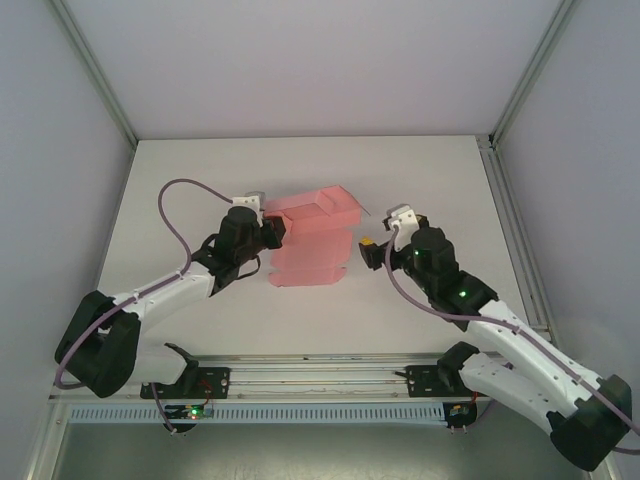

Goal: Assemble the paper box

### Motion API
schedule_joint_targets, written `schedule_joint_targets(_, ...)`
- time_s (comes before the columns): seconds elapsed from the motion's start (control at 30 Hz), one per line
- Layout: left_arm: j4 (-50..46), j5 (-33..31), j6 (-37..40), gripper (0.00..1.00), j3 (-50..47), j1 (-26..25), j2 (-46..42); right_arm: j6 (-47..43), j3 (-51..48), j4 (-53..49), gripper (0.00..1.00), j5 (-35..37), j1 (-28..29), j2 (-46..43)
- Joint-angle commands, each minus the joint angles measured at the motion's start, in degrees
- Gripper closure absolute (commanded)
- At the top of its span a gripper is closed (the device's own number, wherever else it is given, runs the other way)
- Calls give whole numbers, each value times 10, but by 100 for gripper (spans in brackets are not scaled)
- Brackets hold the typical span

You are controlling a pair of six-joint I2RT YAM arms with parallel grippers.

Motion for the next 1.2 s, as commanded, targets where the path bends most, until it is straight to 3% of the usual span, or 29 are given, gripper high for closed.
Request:
schedule_joint_targets(0.0, -18, 32, 21, 100, 21, 6, -14, -42, 21, 25, 2, 29, -5, 22)
schedule_joint_targets(0.67, -31, 137, 100, 100, 41, 6, 15, -149, 29, 95, 2, -75, -22, 49)
schedule_joint_targets(0.87, -34, 145, 111, 100, 43, 6, 25, -180, 22, 95, 2, -20, -14, 39)
schedule_joint_targets(1.17, -17, 171, 99, 100, 54, 5, 47, -180, 33, 102, 2, -60, 18, 97)
